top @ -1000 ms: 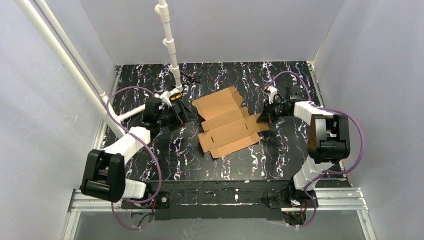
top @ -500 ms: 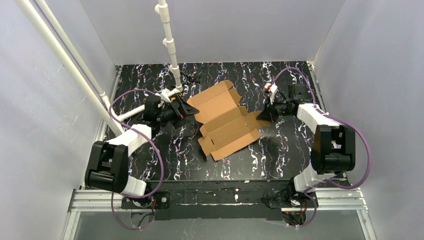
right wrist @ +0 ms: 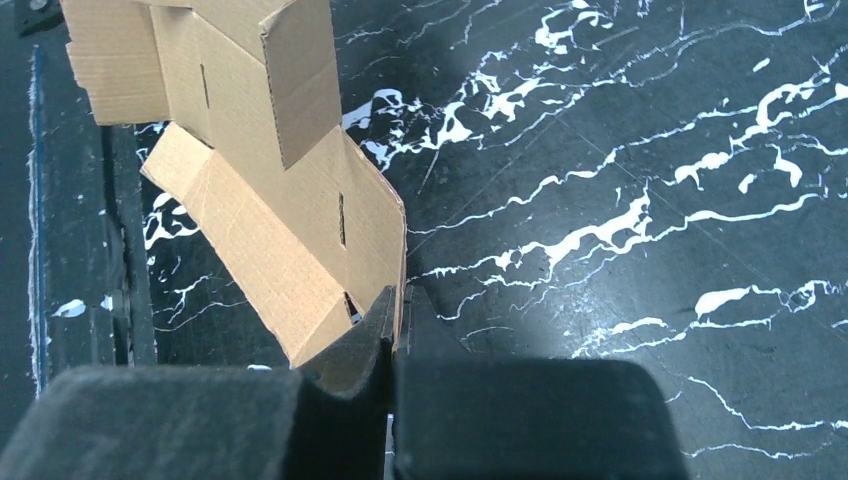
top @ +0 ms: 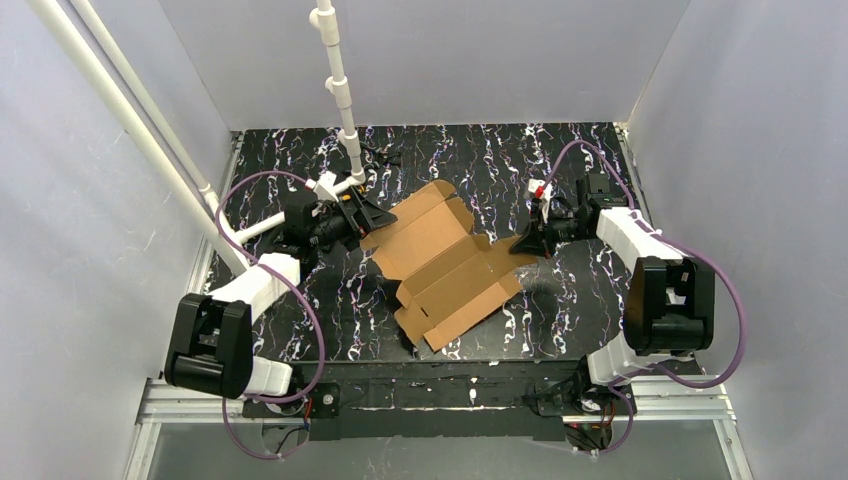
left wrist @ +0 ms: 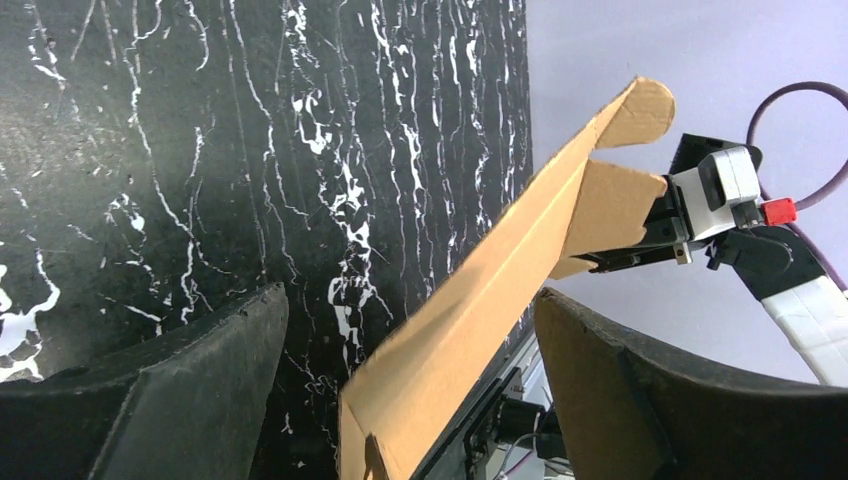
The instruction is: Fold the paper box
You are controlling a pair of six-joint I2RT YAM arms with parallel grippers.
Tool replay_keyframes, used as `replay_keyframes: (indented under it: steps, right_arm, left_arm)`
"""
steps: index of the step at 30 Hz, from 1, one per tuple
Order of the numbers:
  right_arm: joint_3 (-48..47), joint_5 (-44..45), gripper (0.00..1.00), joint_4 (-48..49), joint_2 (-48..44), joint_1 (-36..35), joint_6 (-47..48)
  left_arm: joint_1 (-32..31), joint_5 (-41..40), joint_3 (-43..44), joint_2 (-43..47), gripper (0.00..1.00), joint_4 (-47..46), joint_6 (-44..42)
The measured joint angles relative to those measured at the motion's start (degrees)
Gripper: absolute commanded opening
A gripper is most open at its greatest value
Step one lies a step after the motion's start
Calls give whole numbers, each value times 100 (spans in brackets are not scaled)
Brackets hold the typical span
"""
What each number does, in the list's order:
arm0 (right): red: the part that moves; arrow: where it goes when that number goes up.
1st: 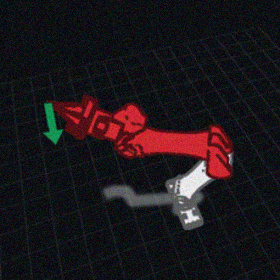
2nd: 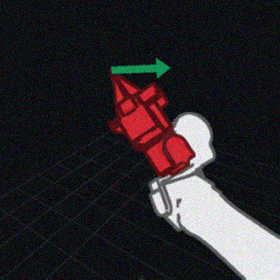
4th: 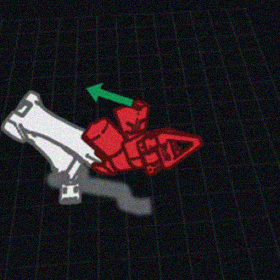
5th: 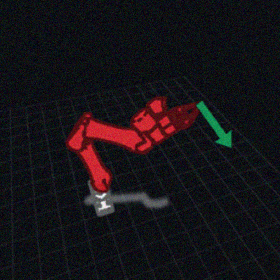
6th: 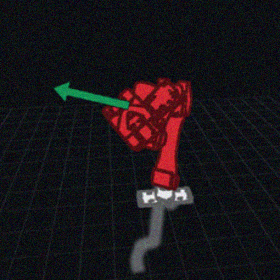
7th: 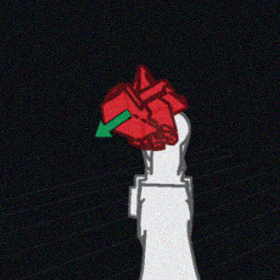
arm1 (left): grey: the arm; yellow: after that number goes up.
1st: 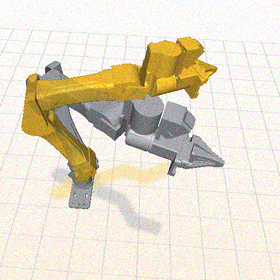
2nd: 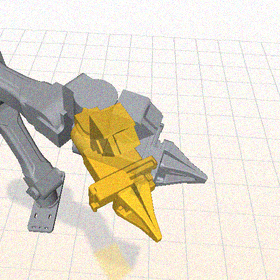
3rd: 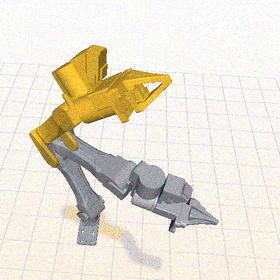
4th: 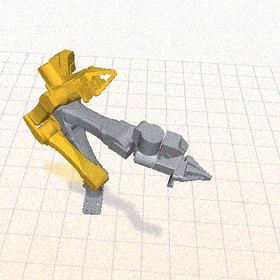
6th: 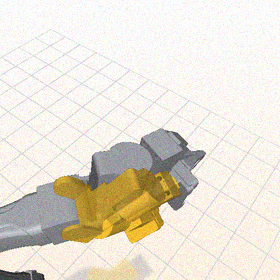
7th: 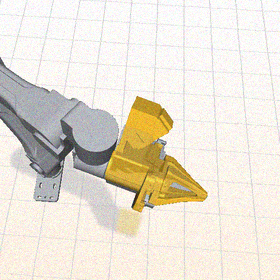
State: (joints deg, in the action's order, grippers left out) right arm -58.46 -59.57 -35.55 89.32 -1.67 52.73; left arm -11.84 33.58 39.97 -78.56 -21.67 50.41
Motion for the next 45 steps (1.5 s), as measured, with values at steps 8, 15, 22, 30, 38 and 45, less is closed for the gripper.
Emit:
replay_keyframes:
  steps: [8, 15, 22, 30, 38, 45]
  right_arm:
    - [-37, -125, 1, -234, -39, -2, 269]
    - [-101, -118, 1, -227, -37, -2, 140]
    - [-140, -55, 1, -208, -35, 0, 15]
    - [-203, 149, 1, 24, 96, -11, -625]
    - [-538, 485, 1, 70, 586, -98, -1252]
    - [-625, 584, 7, 81, 717, -168, -1403]
  left_arm:
    - [0, 581, -17, 260, 69, -319, -2]
    - [-81, 1207, -17, 492, 56, -490, -210]
    - [-328, 1521, 83, 337, 15, -483, -490]
    - [-509, 1294, 428, 345, 0, -157, -1228]
    - [-1716, -402, 1191, 778, 0, 1381, -3827]
    - [-2013, -1241, 1707, 817, 0, 2376, -5298]
